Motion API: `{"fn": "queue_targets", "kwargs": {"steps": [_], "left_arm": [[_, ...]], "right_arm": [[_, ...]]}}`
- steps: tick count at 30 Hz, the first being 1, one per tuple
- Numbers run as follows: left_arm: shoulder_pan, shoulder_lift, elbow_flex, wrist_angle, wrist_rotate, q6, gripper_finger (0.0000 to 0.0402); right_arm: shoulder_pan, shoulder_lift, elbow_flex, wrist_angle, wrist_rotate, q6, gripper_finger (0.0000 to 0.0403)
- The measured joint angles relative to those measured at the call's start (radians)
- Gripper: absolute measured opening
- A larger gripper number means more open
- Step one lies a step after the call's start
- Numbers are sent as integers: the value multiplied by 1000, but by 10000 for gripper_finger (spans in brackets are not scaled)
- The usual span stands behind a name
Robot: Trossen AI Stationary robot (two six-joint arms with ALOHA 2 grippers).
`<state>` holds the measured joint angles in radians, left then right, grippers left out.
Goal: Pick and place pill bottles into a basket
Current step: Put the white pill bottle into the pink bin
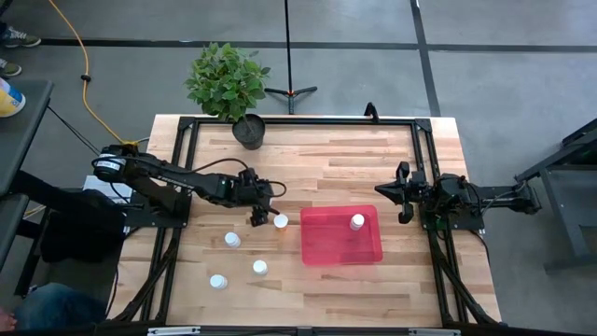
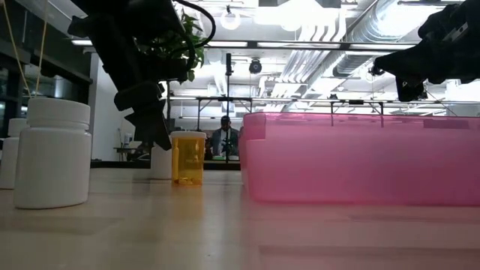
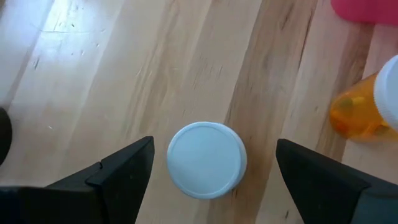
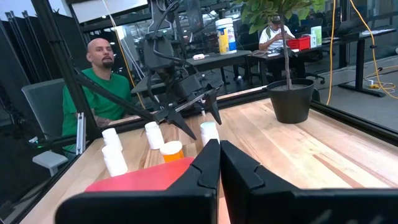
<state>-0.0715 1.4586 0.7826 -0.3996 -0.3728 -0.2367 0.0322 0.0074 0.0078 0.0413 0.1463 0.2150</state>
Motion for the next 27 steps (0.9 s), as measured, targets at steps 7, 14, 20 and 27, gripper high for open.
{"fn": "queue_targets", "kwargs": {"steps": [7, 14, 20, 27], "left_arm": [[0, 0, 0, 0, 1, 0, 334], [0, 0, 0, 0, 1, 0, 287], [0, 0, 0, 0, 1, 0, 266], [0, 0, 0, -1, 2, 0, 253]], "right_arm": [[0, 0, 0, 0, 0, 0, 2], [0, 0, 0, 0, 0, 0, 1], [0, 0, 0, 0, 0, 0, 2], [0, 0, 0, 0, 0, 0, 3]]}}
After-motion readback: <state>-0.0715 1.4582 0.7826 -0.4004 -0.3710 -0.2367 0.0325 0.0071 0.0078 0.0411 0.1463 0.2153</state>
